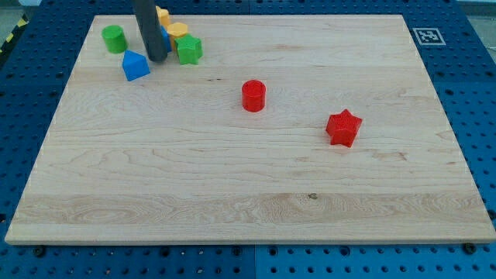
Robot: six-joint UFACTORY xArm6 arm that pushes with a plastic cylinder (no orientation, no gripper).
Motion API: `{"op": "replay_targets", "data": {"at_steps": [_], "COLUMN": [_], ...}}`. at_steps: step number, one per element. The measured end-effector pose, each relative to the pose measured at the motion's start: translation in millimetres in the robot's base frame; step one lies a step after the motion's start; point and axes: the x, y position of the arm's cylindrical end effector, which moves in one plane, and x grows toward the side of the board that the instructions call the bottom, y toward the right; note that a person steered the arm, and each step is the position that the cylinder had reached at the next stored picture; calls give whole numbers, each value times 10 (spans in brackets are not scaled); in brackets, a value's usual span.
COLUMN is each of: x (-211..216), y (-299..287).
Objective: Separate the green star from the yellow hexagon
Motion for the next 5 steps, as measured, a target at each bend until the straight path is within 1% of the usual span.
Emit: {"op": "replay_targets", "data": {"at_steps": [2,4,5], "x": [-48,-37,78], "y": [55,687,970]}}
